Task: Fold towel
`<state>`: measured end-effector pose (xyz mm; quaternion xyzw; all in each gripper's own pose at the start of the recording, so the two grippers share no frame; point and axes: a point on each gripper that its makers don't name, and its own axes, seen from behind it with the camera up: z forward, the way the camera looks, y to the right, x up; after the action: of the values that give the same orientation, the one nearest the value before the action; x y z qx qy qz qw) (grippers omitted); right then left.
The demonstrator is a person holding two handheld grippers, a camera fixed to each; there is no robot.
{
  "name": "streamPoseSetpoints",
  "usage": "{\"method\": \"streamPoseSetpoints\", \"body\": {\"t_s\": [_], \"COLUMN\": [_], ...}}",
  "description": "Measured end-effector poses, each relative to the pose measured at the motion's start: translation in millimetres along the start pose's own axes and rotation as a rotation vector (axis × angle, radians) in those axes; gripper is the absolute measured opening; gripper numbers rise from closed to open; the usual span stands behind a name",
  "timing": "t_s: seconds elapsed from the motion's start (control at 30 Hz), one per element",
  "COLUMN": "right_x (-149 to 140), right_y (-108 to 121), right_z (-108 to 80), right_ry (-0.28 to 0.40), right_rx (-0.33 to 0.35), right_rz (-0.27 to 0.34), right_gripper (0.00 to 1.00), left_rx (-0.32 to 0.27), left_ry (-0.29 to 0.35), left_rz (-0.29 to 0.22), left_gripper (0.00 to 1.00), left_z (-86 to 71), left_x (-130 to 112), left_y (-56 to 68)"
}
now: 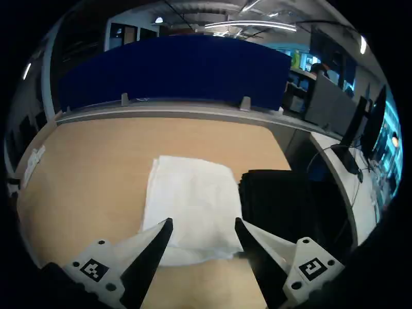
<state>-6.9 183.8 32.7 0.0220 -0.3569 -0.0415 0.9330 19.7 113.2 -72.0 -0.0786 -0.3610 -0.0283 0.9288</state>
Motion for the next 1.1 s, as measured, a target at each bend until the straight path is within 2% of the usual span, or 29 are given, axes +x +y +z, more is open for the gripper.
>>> {"method": "streamPoseSetpoints", "body": {"t_s": [0.3, 0.67, 0.87, 1.1], "right_x": [-25.5, -56.1, -32.4, 7.4], "right_y": [-23.1, -18.9, -17.8, -15.9], "right_z": [21.7, 17.7, 13.5, 27.4], "right_ry": [-0.058, -0.117, -0.063, 0.000], "right_rx": [0.036, 0.026, 0.022, 0.020], "right_rz": [-0.002, -0.032, -0.031, 0.003], "right_gripper": [0.93, 0.93, 0.93, 0.93], "left_rx": [0.015, 0.006, 0.003, 0.007], "left_ry": [-0.003, -0.004, -0.005, -0.005], "left_rz": [-0.007, 0.002, 0.004, 0.003], "left_gripper": [0.95, 0.95, 0.95, 0.95], "left_z": [-1.3, 4.0, 7.2, 8.0], "left_x": [-3.1, 1.2, 3.7, 4.1], "left_y": [-10.0, -6.0, -4.5, -5.0]}}
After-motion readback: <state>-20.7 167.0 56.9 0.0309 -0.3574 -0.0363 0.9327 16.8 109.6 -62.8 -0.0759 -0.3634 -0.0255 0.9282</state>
